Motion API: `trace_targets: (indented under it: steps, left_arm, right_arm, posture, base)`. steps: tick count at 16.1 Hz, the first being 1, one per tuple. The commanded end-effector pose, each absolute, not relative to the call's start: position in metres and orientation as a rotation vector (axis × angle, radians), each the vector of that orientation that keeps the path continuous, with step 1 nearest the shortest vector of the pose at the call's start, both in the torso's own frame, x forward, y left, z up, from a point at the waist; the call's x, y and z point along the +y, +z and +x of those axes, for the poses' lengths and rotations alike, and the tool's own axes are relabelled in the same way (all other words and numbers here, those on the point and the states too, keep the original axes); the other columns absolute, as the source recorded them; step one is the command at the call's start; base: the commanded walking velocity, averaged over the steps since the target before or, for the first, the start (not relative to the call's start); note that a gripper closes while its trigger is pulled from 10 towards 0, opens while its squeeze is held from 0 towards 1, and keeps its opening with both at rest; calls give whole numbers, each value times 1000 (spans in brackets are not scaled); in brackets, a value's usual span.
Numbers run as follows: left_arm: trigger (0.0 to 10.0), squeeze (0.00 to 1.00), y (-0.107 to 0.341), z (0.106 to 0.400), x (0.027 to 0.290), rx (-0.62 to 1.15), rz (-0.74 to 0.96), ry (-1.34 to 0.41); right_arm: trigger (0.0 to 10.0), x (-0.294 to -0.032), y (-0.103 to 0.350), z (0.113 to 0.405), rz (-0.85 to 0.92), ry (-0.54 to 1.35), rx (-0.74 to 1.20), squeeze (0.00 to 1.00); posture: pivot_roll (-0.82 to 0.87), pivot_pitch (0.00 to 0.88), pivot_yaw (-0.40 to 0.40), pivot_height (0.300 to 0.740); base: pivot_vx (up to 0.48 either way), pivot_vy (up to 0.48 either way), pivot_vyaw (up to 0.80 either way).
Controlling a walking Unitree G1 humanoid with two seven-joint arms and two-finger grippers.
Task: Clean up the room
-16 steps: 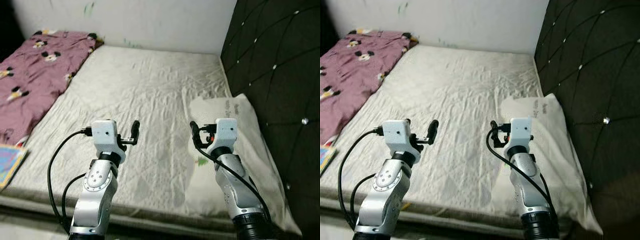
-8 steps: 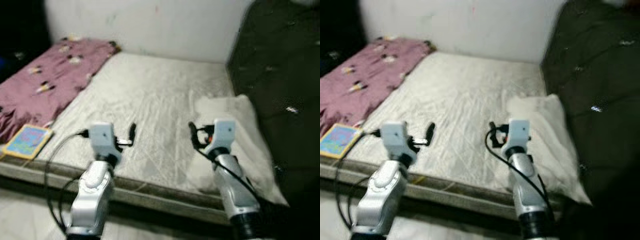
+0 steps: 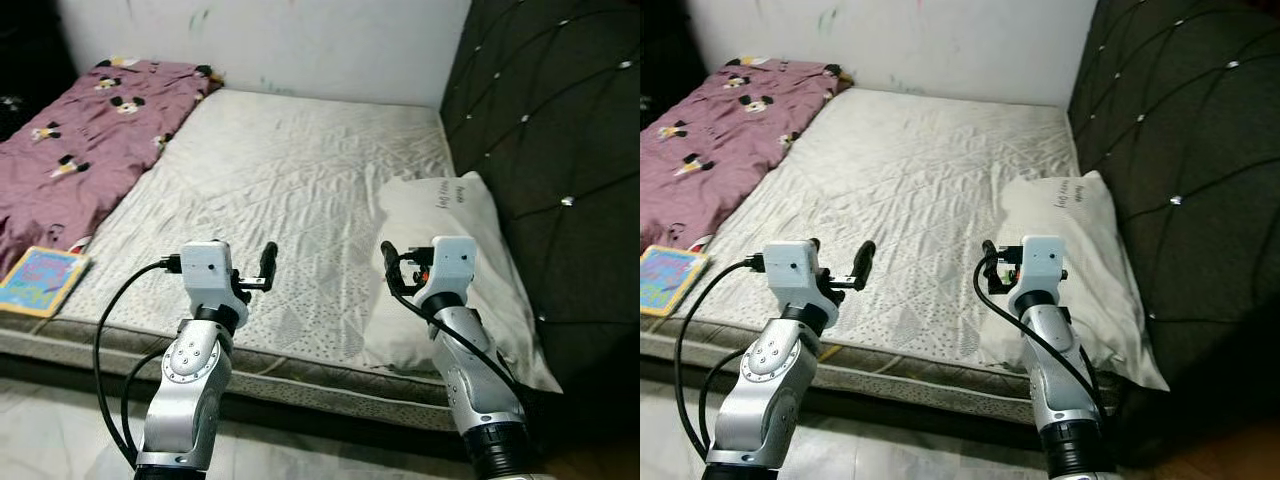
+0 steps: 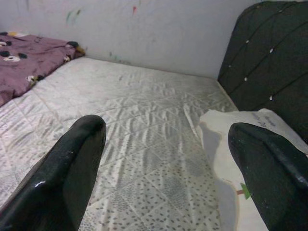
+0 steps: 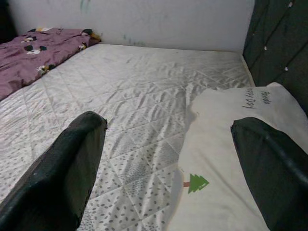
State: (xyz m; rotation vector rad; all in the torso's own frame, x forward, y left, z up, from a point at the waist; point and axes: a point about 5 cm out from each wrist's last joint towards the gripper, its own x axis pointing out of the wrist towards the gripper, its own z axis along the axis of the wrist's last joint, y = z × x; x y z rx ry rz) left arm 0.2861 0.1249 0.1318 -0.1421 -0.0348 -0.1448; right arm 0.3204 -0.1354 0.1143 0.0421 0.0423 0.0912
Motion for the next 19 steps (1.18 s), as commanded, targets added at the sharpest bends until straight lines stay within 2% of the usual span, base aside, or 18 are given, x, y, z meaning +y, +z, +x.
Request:
trace_targets:
  steps: [1, 5, 8, 10, 19]
  left_arm:
    - [10000, 0, 134, 285, 126, -46, -136, -151]
    - [10000, 0, 134, 284, 130, -53, -135, -152]
    - [10000, 0, 133, 282, 130, -51, -137, -163]
    - [10000, 0, 134, 282, 127, -60, -141, -182]
    - [10000, 0, 135, 282, 125, -68, -149, -199]
  right_arm:
    - [10000, -135, 116, 322, 39, 95, 31, 0]
    - [10000, -139, 122, 320, 47, 94, 3, 0]
    - [10000, -143, 120, 317, 47, 88, 10, 0]
    - [10000, -142, 121, 318, 33, 92, 7, 0]
    - [10000, -142, 121, 319, 27, 92, 12, 0]
  posture:
    - [-14, 0, -8, 740]
    - [-14, 0, -8, 740]
    - [-14, 0, -8, 740]
    - [-20, 0, -7, 740]
    - [-21, 0, -10, 740]
  base:
    - [0, 0, 0]
    - [0, 0, 0]
    - [0, 0, -529]
    - [0, 0, 0]
    - [385, 0, 0]
